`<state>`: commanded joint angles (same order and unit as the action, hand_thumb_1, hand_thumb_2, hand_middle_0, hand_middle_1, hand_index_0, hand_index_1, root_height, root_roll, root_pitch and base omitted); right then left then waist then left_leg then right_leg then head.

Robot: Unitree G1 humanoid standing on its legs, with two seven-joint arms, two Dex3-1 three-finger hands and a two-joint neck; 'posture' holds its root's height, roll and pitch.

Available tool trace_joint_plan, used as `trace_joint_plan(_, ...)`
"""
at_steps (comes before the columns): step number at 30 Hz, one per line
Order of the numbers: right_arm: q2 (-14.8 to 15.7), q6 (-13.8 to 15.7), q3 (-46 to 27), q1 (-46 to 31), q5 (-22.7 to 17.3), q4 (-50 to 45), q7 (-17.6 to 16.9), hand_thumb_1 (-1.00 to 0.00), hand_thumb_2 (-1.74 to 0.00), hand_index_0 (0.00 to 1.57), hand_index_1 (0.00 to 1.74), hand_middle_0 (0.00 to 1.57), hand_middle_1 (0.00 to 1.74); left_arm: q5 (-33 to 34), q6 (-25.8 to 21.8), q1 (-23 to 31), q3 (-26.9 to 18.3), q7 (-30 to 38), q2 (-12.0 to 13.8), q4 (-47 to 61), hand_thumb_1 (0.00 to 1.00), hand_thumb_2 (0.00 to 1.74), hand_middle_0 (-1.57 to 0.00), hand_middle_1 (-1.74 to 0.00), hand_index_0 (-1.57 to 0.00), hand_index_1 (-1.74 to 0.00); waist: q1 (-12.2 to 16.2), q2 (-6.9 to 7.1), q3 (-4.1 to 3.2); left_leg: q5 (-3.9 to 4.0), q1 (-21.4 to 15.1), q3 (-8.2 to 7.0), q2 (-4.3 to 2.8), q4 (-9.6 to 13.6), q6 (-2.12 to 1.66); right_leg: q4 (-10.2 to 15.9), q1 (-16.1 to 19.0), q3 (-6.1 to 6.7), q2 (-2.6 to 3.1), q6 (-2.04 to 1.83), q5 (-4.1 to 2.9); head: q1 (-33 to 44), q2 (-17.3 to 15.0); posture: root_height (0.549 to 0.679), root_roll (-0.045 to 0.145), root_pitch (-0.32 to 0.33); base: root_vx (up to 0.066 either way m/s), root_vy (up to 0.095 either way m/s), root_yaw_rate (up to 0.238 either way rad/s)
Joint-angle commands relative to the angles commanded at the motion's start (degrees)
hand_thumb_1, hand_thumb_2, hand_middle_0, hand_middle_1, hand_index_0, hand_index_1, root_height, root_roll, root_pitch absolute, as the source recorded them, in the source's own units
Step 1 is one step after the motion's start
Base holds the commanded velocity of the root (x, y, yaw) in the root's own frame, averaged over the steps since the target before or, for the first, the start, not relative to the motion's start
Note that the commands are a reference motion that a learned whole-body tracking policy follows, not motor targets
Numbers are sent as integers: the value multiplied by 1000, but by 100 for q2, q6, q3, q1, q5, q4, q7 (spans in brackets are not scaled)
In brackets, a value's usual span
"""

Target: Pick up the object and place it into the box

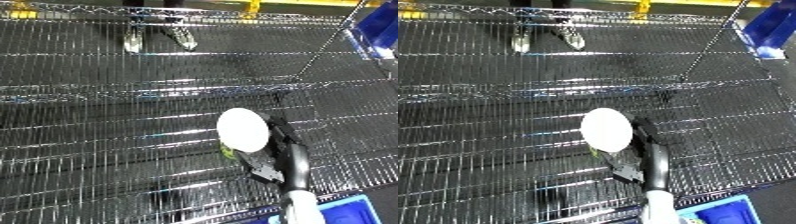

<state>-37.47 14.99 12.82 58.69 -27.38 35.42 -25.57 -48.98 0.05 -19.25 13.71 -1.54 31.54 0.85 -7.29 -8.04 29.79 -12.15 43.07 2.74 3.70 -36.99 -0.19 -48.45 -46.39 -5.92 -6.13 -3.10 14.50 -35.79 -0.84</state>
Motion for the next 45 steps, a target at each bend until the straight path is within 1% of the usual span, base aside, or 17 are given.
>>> trace_joint_plan(7, 36, 47, -9, -40, 49, 24, -40, -750, -1305, 1178, 1305, 1178, 1305, 0, -76, 13, -16, 4, -31, -34, 1000, 1740, -1570, -1740, -1570, -1740, 23, 17, 0, 73, -156, 1, -9, 182, -9, 135, 137, -8, 29, 7, -31, 4, 35, 626, 42, 269, -55, 11, -10)
trace_joint_plan(12, 30, 80, -69, -189, 142, -170, -91, -750, -1305, 1178, 1305, 1178, 1305, 16, -162, 78, -37, -25, -54, -65, 1000, 1740, -1570, -1740, -1570, -1740, 66, 62, 0, 123, -356, 22, -9, 340, -14, 265, 336, 2, 65, 11, -39, 4, 21, 630, 42, 256, -63, 8, -18)
trace_joint_plan(15, 5, 85, -143, -341, 203, -416, -117, -750, -1305, 1178, 1305, 1178, 1305, 34, -208, 140, -64, -48, -77, -87, 1000, 1740, -1570, -1740, -1570, -1740, 117, 103, 0, 144, -502, 25, -31, 432, -18, 345, 472, 11, 83, 12, -41, 13, -46, 633, 42, 245, -72, 11, -31)
trace_joint_plan(20, 3, -24, -392, -808, 303, -1123, -136, -750, -1305, 1178, 1305, 1178, 1305, 102, -305, 298, -120, -90, -153, -168, 1000, 1740, -1570, -1740, -1570, -1740, 259, 198, 0, 175, -817, 17, -82, 580, -33, 488, 765, 48, 125, 14, -40, 55, -268, 637, 43, 219, -72, 25, -63)
trace_joint_plan(21, 9, -57, -446, -918, 297, -1277, -117, -750, -1305, 1178, 1305, 1178, 1305, 116, -316, 325, -138, -95, -169, -179, 1000, 1740, -1570, -1740, -1570, -1740, 291, 218, 0, 182, -880, 9, -96, 611, -37, 517, 821, 57, 134, 11, -41, 88, -414, 638, 44, 214, -84, 33, -86)
trace_joint_plan(23, 14, -136, -529, -1145, 260, -1598, -82, -750, -1305, 1178, 1305, 1178, 1305, 132, -326, 341, -171, -81, -192, -197, 1000, 1740, -1570, -1740, -1570, -1740, 370, 268, 0, 203, -1024, -18, -132, 691, -48, 601, 943, 82, 159, 0, -58, 124, -994, 641, 44, 204, -108, 47, -105)
trace_joint_plan(25, 46, -182, -580, -1400, 218, -1880, -62, -750, -1305, 1178, 1305, 1178, 1305, 143, -328, 308, -171, -22, -221, -236, 1000, 1740, -1570, -1740, -1570, -1740, 470, 333, 0, 216, -1182, -39, -183, 748, -67, 708, 1092, 122, 176, -15, -101, 124, -1578, 643, 46, 189, -92, 52, -112)
trace_joint_plan(27, 115, -141, -635, -1691, 214, -2059, -34, -750, -1305, 1178, 1305, 1178, 1305, 159, -358, 279, -140, 37, -261, -307, 1000, 1740, -1570, -1740, -1570, -1740, 575, 398, 0, 204, -1337, -33, -236, 754, -87, 787, 1253, 171, 184, -26, -141, 145, -1697, 645, 47, 168, -36, 37, -106)
trace_joint_plan(29, 186, -80, -724, -1975, 232, -2208, 18, -750, -1305, 1178, 1305, 1178, 1305, 187, -410, 276, -112, 93, -310, -363, 1000, 1740, -1570, -1740, -1570, -1740, 674, 448, 0, 191, -1503, -29, -279, 774, -99, 845, 1412, 221, 200, -35, -154, 181, -1757, 646, 47, 149, -25, 37, -136)
trace_joint_plan(31, 219, -85, -823, -2177, 232, -2386, 49, -750, -1305, 1178, 1305, 1178, 1305, 207, -436, 266, -114, 140, -350, -371, 1000, 1740, -1570, -1740, -1570, -1740, 752, 477, 0, 205, -1675, -59, -300, 863, -106, 943, 1559, 257, 227, -45, -163, 185, -1877, 649, 48, 137, -68, 44, -157)
trace_joint_plan(33, 244, -125, -919, -2343, 226, -2565, 62, -750, -1305, 1178, 1305, 1178, 1305, 221, -424, 242, -141, 158, -377, -369, 1000, 1740, -1570, -1740, -1570, -1740, 817, 502, 0, 218, -1834, -103, -308, 961, -116, 1092, 1719, 274, 232, -54, -195, 124, -1899, 652, 51, 127, -76, 22, -122)
trace_joint_plan(37, 340, -137, -1104, -2677, 247, -2789, 86, -750, -1305, 1178, 1305, 1178, 1305, 272, -443, 242, -226, 34, -419, -466, 1000, 1740, -1570, -1740, -1570, -1740, 930, 549, 0, 210, -2170, -154, -324, 1109, -135, 1341, 2055, 285, 213, -69, -242, -102, -1916, 657, 55, 102, -57, 0, -106)
trace_joint_plan(39, 380, -161, -1190, -2829, 270, -2870, 88, -750, -1305, 1178, 1305, 1178, 1305, 297, -449, 246, -273, -26, -458, -515, 1000, 1740, -1570, -1740, -1570, -1740, 989, 565, 0, 209, -2348, -183, -342, 1184, -151, 1444, 2218, 296, 196, -76, -257, -176, -1993, 660, 57, 89, -36, 21, -126)
trace_joint_plan(43, 402, -198, -1408, -3186, 248, -2981, 128, -750, -1305, 1178, 1305, 1178, 1305, 317, -468, 285, -357, -142, -572, -613, 1000, 1740, -1570, -1740, -1570, -1740, 1140, 558, 0, 202, -2718, -270, -408, 1321, -197, 1662, 2545, 343, 163, -76, -290, -448, -2265, 664, 62, 61, -16, 54, -148)
trace_joint_plan(45, 397, -193, -1522, -3364, 224, -2994, 147, -750, -1305, 1178, 1305, 1178, 1305, 318, -501, 322, -388, -207, -627, -667, 1000, 1740, -1570, -1740, -1570, -1740, 1215, 538, -1, 198, -2894, -325, -450, 1394, -221, 1790, 2694, 374, 153, -78, -318, -545, -2305, 666, 63, 48, -6, 63, -176)
